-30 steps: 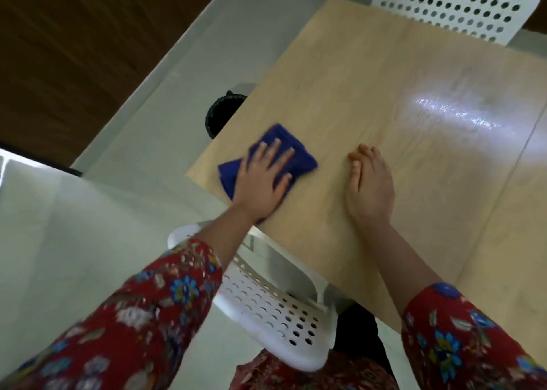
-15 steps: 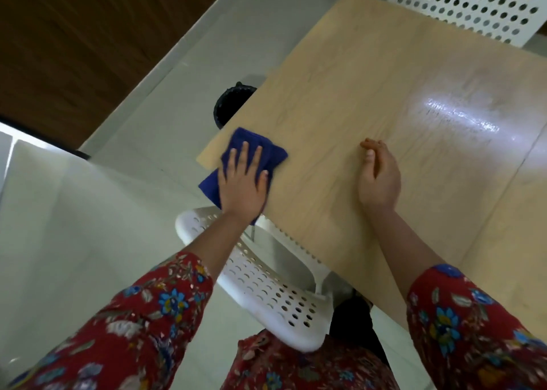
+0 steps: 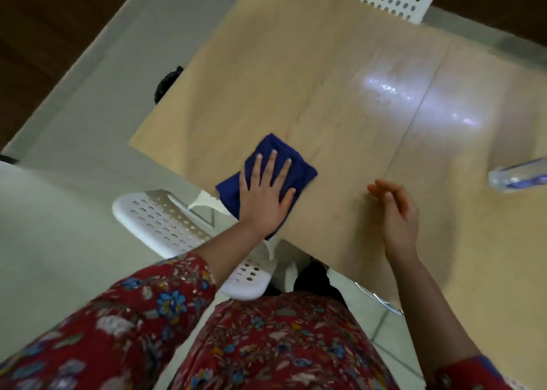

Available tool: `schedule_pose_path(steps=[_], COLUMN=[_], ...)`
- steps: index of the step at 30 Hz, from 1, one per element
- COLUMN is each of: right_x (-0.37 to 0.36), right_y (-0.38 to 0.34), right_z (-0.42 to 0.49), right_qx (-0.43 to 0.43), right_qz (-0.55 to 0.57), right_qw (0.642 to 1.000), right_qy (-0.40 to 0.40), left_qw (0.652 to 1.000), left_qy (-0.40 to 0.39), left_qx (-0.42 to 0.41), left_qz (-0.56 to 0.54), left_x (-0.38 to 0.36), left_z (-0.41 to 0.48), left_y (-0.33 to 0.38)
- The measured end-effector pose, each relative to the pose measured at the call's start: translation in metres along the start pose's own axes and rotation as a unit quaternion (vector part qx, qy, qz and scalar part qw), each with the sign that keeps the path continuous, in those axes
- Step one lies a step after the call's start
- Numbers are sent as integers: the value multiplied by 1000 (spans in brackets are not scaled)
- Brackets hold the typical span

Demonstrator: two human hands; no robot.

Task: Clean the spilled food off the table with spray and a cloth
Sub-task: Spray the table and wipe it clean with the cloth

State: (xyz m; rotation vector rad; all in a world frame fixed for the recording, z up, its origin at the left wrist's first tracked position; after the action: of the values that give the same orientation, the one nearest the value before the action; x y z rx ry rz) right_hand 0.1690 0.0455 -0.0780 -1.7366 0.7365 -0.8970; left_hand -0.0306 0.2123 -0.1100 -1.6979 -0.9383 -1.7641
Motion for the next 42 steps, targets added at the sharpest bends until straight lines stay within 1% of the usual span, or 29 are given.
schedule_pose_path(steps=[1, 4, 7, 9, 10, 12, 14, 15, 17, 18, 21, 22, 23, 24, 25, 26, 27, 28, 29, 30, 31, 32, 34, 36, 37, 38, 39, 41, 42], right_x=[10, 36, 52, 62, 66, 68, 64, 58, 46, 41, 33, 33, 34, 35, 36, 37, 38, 38, 38, 37, 36, 34, 30, 25, 21, 18, 14, 8, 6], right_y=[5, 15, 22, 20, 19, 12, 2, -2, -10, -12, -7, -4, -4, -6, -10, -16, -22, -27, -31, -32, -35, -35, -37, -44, -48, -50, -51, -52, -53], right_z=[-6, -18, -28, -32, -34, -37, -41, -42, -45, -47, -56, -59, -63, -64, -64, -63, -62, -60, -58, -55, -53, -51, -48, -43, -40, -38, -37, -36, -34], right_qx=[1, -5, -39, -52, -57, -48, -38, -39, -43, -46, -73, -77, -77, -75, -83, -112, -162, -215, -257, -282, -289, -280, -222, -127, -72, -23, 14, 50, 60], right_qz=[-3, -24, -65, -119, -148, -216, -304, -364, -472, -501, -522, -513, -487, -435, -354, -240, -108, 23, 134, 208, 240, 228, 156, 64, -5, -91, -179, -326, -378], right_qw=[1000, 998, 994, 988, 985, 975, 952, 930, 877, 859, 838, 840, 853, 879, 913, 947, 965, 962, 945, 926, 918, 925, 957, 985, 991, 988, 974, 931, 912], right_qy=[18, 64, 84, 81, 70, 31, -20, -46, -83, -97, -141, -157, -172, -183, -186, -183, -175, -167, -152, -138, -128, -119, -101, -100, -111, -125, -141, -155, -151], left_qw=[1000, 995, 984, 975, 973, 974, 985, 988, 991, 991, 988, 986, 984, 977, 961, 933, 893, 848, 807, 777, 762, 756, 772, 798, 807, 815, 829, 882, 906], left_qy=[-6, -41, -91, -109, -112, -110, -76, -71, -71, -63, -50, -55, -71, -101, -135, -174, -204, -221, -231, -239, -240, -237, -212, -189, -185, -184, -183, -170, -158], left_qx=[-4, -87, -148, -185, -186, -134, -48, -22, -42, -64, -112, -114, -94, -58, -10, 36, 71, 105, 131, 150, 161, 169, 173, 155, 141, 126, 110, 66, 44], left_qz=[5, -3, -29, -51, -81, -147, -150, -135, -106, -102, -99, -106, -133, -179, -241, -313, -394, -470, -527, -563, -579, -587, -574, -551, -543, -535, -516, -435, -391], left_x=[-3, -11, -11, -8, -5, 3, 11, 12, 13, 15, 21, 24, 28, 31, 35, 38, 46, 55, 66, 75, 83, 88, 93, 93, 93, 92, 92, 93, 94], left_z=[-2, -16, -40, -47, -45, -35, -24, -21, -22, -26, -37, -39, -39, -37, -33, -27, -22, -18, -13, -9, -5, -2, 2, 1, 0, -2, -3, -2, 1], left_y=[19, 86, 138, 150, 148, 132, 111, 103, 103, 107, 117, 117, 115, 110, 103, 96, 91, 87, 85, 83, 82, 82, 76, 69, 66, 64, 62, 61, 60])
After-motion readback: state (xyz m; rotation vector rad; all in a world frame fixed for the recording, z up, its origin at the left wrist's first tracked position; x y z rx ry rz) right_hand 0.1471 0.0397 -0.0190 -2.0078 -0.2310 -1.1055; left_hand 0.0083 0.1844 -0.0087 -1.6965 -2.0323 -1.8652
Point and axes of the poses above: each hand's wrist, its own z-axis towards the middle knuckle, its own x-axis out of the back of the hand, y = z × x, the point moved 4 cm from there along z, towards the middle knuckle, and after that the axes turned 5 degrees about y, right-handed, at the moved point
